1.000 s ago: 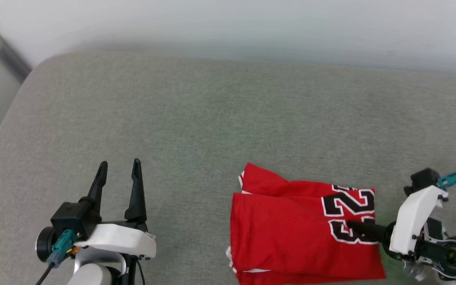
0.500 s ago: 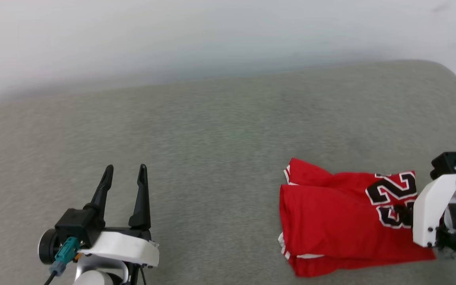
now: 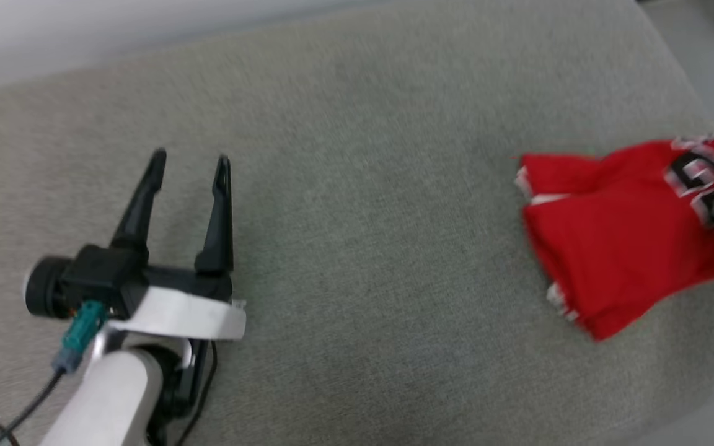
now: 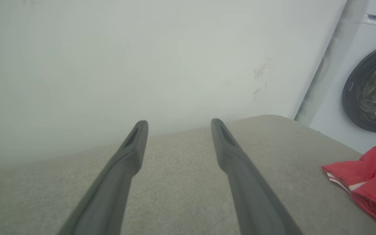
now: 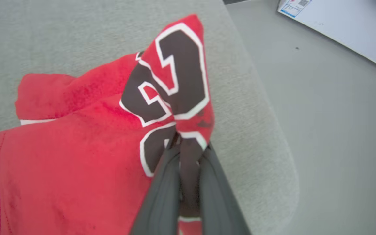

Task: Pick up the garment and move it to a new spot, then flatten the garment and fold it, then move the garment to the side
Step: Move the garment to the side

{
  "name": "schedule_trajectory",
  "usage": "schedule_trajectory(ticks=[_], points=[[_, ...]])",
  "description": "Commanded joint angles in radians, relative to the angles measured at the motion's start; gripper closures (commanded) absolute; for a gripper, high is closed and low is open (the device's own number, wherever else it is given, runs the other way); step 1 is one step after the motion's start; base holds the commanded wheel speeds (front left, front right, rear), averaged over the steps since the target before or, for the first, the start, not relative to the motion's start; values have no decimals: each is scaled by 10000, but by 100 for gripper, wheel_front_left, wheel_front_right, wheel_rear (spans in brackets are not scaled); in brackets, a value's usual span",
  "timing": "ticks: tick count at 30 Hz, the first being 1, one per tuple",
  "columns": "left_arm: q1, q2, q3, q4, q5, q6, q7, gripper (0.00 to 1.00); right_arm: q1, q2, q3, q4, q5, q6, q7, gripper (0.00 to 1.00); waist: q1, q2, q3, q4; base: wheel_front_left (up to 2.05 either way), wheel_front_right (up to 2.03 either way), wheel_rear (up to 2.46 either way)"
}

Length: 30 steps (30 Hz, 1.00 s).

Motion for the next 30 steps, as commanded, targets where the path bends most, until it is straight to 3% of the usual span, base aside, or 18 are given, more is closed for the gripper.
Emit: schedule_trajectory(ticks=[1, 8, 14, 16, 17, 18, 23, 30], points=[[-405, 141, -10, -153, 178, -42, 123, 0, -538, -149, -228, 267, -128, -8, -310, 100, -1, 0, 1298, -542, 0, 0, 0], [-1337, 510, -121, -891, 680, -66, 757, 0, -1990, -561, -1377, 1626, -838, -8, -1923, 100, -1, 0, 2710, -390, 0, 0, 0], [-1650, 697, -134, -1275, 874, -39, 1052, 0, -2627, -240, -1807, 2706, -1275, -8, -2849, 97, -1, 0, 3280, -274, 0, 0, 0], [-1701, 761, -136, -1372, 919, -37, 1130, 0, -2759, -51, -1901, 3108, -1457, -8, -3227, 52, -1, 0, 3379, -249, 0, 0, 0], [-1722, 796, -141, -1402, 939, -36, 1162, 0, -2804, 36, -1975, 3346, -1576, -8, -3390, 13, -1, 0, 3401, -240, 0, 0, 0], [-1738, 812, -151, -1427, 943, -30, 1178, 0, -2870, 79, -2008, 3490, -1700, -8, -3609, 0, -1, 0, 3407, -232, 0, 0, 0], [-1532, 792, -129, -1271, 836, 0, 1097, 0, -2841, 153, -2233, 4179, -2156, -8, -4602, 0, -1, 0, 2988, -227, 0, 0, 0], [-638, 406, -91, -664, 339, 184, 537, 0, -1980, 73, -1971, 4196, -2730, -8, -5599, 0, -1, 0, 1396, -145, 0, 0, 0]])
